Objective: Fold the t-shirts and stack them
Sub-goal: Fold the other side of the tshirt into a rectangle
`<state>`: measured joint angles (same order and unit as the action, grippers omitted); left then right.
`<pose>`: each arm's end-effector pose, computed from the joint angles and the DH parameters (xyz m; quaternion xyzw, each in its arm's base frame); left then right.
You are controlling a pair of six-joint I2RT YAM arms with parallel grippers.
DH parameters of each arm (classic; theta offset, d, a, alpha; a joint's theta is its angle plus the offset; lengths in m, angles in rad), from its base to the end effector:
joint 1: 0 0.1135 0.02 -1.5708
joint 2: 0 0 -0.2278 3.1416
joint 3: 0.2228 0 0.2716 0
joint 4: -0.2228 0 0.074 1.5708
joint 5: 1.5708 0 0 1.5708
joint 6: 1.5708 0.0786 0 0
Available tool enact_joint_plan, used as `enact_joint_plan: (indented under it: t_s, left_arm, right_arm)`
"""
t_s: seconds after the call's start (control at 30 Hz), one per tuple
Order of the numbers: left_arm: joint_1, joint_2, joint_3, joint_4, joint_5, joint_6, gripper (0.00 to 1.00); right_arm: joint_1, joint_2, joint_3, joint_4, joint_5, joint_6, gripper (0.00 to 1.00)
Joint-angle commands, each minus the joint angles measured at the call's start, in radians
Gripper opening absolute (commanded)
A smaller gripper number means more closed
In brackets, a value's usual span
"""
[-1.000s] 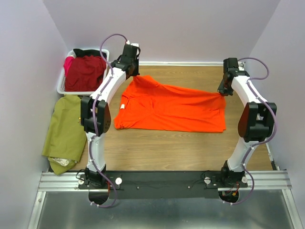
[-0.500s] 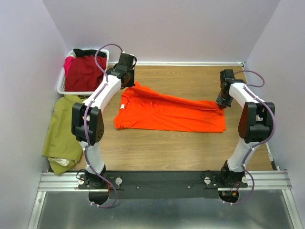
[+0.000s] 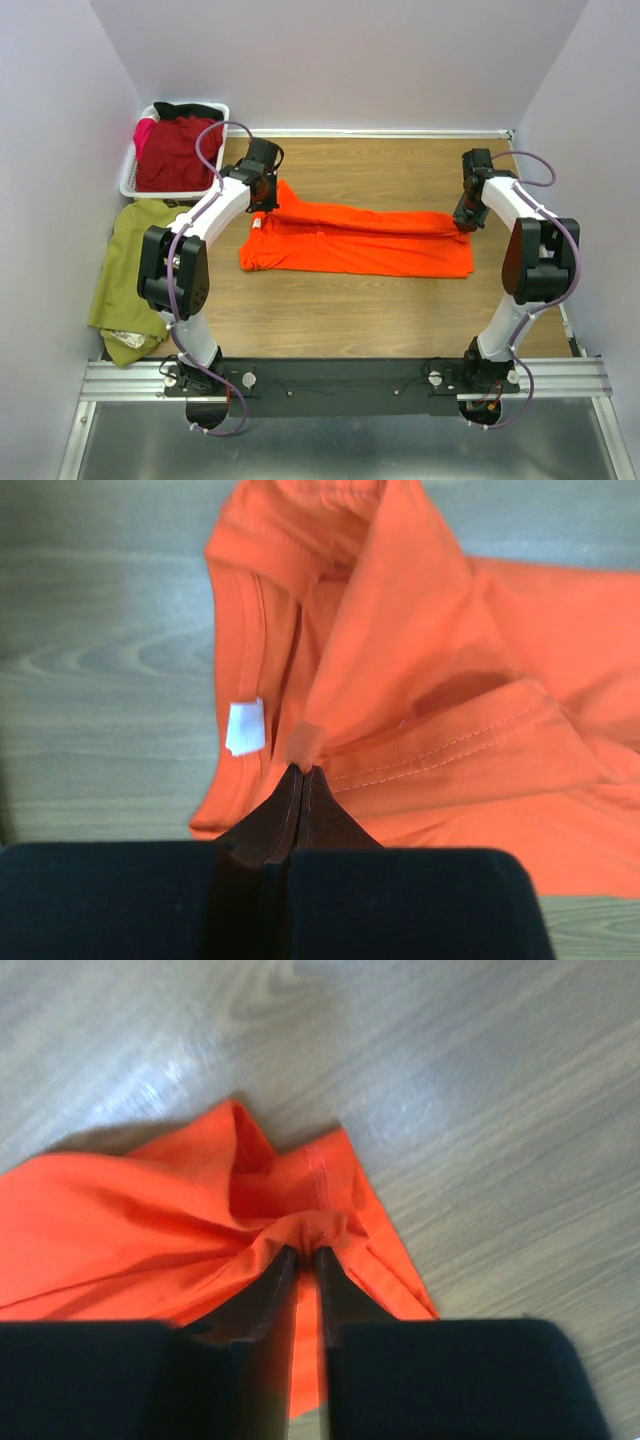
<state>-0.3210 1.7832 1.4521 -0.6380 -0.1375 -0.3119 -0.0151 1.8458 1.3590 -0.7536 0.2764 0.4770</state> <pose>0.4057 -0.1236 0.1816 -0.0160 0.9529 -0.0297 0.3014 0.3922 -0.0274 0.1203 0.2599 0.9420 -0.0950 0.1897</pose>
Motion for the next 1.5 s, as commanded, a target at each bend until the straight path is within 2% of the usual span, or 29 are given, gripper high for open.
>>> enact_joint_plan:
  t_s: [0.0,0.07,0.17,0.43,0.67,0.9,1.03,1.23,1.47]
  left_arm:
    - [-0.018,-0.047,-0.073,-0.034,0.009,-0.058,0.0]
    - [-0.02,-0.048,-0.111,-0.041,0.015,-0.081,0.0]
    - [-0.027,-0.036,-0.139,-0.068,-0.002,-0.13,0.0]
    - [-0.036,0.002,-0.108,-0.161,-0.126,-0.216,0.26]
    - [-0.036,-0.021,-0.029,-0.172,-0.18,-0.236,0.26]
    - [-0.036,-0.004,0.045,-0.167,-0.209,-0.225,0.26]
    - [-0.036,0.031,0.088,-0.144,-0.171,-0.22,0.26]
    - [-0.036,0.123,0.161,-0.112,-0.108,-0.204,0.25]
    - [-0.036,0.219,0.203,-0.115,-0.077,-0.193,0.24]
  right_arm:
    - [-0.006,-0.066,-0.064,-0.055,-0.025,0.012,0.32]
    - [-0.006,-0.085,-0.101,-0.079,-0.026,0.02,0.42]
    - [-0.005,-0.123,-0.135,-0.099,-0.016,0.038,0.47]
    - [-0.005,-0.154,-0.094,-0.119,0.046,0.066,0.49]
    - [-0.005,-0.135,0.003,-0.112,0.078,0.069,0.49]
    - [-0.006,-0.025,0.098,-0.066,0.067,0.06,0.48]
    - [-0.006,0.073,0.132,-0.04,0.014,0.048,0.47]
    - [-0.005,0.107,0.112,-0.02,-0.063,0.045,0.44]
    - [-0.003,-0.003,0.003,-0.02,-0.114,0.038,0.43]
